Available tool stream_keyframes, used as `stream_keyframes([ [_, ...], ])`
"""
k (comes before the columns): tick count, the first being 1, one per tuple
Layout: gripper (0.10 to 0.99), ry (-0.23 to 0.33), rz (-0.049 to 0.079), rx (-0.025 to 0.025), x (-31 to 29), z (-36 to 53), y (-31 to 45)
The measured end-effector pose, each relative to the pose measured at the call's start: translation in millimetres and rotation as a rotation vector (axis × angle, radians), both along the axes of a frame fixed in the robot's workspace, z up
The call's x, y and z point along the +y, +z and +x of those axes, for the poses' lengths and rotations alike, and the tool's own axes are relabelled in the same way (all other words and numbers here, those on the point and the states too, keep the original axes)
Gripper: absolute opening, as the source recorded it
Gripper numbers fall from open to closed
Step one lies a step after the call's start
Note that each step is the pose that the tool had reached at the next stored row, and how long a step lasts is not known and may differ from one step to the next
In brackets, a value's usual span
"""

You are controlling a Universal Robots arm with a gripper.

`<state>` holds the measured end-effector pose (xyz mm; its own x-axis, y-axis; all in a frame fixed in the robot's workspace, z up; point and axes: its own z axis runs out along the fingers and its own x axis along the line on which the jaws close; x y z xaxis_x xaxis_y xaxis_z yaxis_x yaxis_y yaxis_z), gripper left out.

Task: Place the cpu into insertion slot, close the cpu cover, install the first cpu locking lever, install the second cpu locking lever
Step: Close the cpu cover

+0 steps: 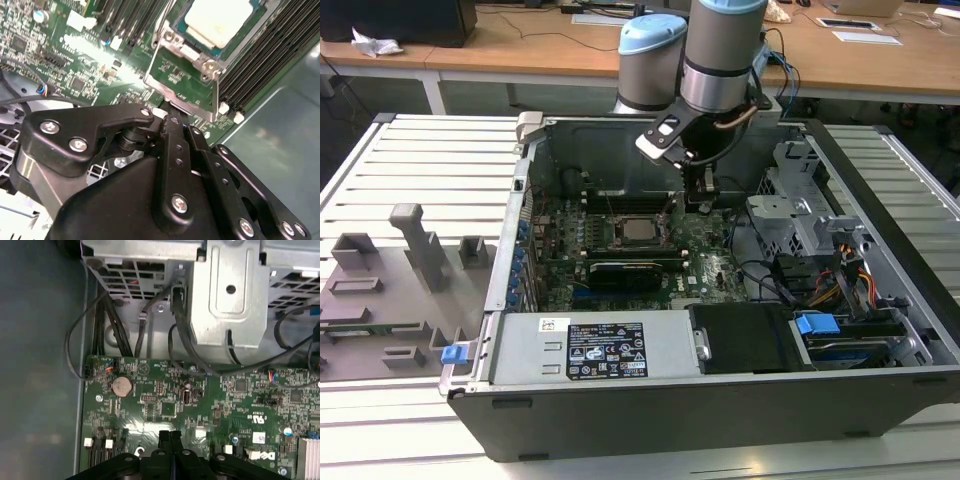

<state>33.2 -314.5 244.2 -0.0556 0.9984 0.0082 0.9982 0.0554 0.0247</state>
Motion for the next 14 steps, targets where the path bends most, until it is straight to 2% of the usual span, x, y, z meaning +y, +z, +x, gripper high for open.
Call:
stream_keyframes([
  [14, 0.106, 0.0, 0.0, 0.0, 0.0, -31.2, -0.1],
])
